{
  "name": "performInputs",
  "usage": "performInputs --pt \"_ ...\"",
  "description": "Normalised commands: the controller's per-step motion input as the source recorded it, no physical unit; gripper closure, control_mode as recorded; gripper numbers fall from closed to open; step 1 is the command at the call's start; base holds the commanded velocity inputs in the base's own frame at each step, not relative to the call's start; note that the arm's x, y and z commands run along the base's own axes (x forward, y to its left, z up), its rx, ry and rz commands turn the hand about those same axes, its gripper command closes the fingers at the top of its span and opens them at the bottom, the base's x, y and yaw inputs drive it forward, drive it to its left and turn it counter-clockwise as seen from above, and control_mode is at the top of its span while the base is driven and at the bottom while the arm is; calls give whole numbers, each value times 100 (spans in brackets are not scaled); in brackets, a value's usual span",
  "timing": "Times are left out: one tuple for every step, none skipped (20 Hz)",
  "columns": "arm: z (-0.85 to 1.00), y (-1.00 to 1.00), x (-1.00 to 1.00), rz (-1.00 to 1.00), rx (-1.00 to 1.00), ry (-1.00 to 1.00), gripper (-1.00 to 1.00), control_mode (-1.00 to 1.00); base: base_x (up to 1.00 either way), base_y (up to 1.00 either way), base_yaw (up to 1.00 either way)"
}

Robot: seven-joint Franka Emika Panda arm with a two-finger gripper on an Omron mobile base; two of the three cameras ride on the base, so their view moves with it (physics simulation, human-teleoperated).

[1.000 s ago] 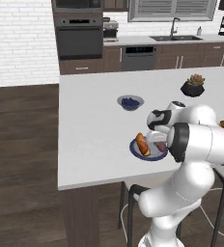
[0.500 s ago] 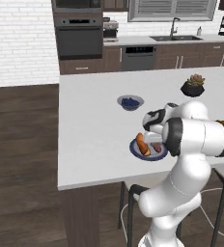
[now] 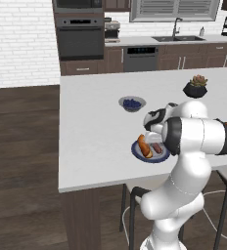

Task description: Place one bun and one sausage from the bowl on each plate.

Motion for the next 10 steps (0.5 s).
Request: performInputs --pt "0 0 4 0 0 0 -100 -100 0 0 0" --pt "0 0 2 0 0 0 -100 -100 0 0 0" --pt "0 0 0 0 0 0 -100 -100 0 0 0" --pt "0 0 0 0 0 0 -100 -100 0 0 0" --pt "7 0 0 0 0 0 -100 -100 0 0 0" --pt "26 0 0 0 0 0 -100 -100 0 0 0" --pt "42 0 0 0 0 0 -100 -100 0 0 0" --pt "35 0 0 0 0 3 -100 -100 0 0 0" --pt "56 -9 0 0 0 0 -100 -100 0 0 0" --pt "56 -9 -5 0 0 0 -100 -100 0 0 0"
